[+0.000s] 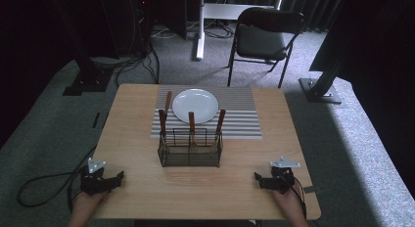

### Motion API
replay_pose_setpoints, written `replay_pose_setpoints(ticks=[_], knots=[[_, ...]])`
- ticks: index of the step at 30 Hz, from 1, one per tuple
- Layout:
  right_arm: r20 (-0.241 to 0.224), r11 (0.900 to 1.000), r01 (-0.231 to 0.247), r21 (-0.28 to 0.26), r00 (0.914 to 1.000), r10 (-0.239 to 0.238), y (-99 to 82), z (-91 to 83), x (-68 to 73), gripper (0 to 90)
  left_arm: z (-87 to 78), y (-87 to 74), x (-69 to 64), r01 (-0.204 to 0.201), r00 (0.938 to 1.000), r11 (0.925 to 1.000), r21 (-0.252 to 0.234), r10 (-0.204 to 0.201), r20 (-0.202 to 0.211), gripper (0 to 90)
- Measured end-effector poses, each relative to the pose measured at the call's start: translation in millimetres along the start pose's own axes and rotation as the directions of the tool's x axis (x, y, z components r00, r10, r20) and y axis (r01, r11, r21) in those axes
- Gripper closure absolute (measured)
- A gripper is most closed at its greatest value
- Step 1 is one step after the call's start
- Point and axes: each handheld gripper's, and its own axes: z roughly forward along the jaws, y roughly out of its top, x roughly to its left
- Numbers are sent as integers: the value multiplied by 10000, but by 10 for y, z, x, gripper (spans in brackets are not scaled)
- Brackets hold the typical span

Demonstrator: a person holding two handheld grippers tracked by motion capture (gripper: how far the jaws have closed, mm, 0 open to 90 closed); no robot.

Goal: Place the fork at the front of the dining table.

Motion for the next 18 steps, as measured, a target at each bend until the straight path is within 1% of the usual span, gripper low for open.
replay_pose_setpoints(ticks=[4,18], knots=[[-49,10000,43,11,10000,-43,-2,-3,-5,127,6,6,-2,75,10000,10000,1,-75,-65,106],[-209,9997,162,186,9997,-158,4,-16,-3,126,8,8,-1,67,10000,10000,18,-67,-51,104]])
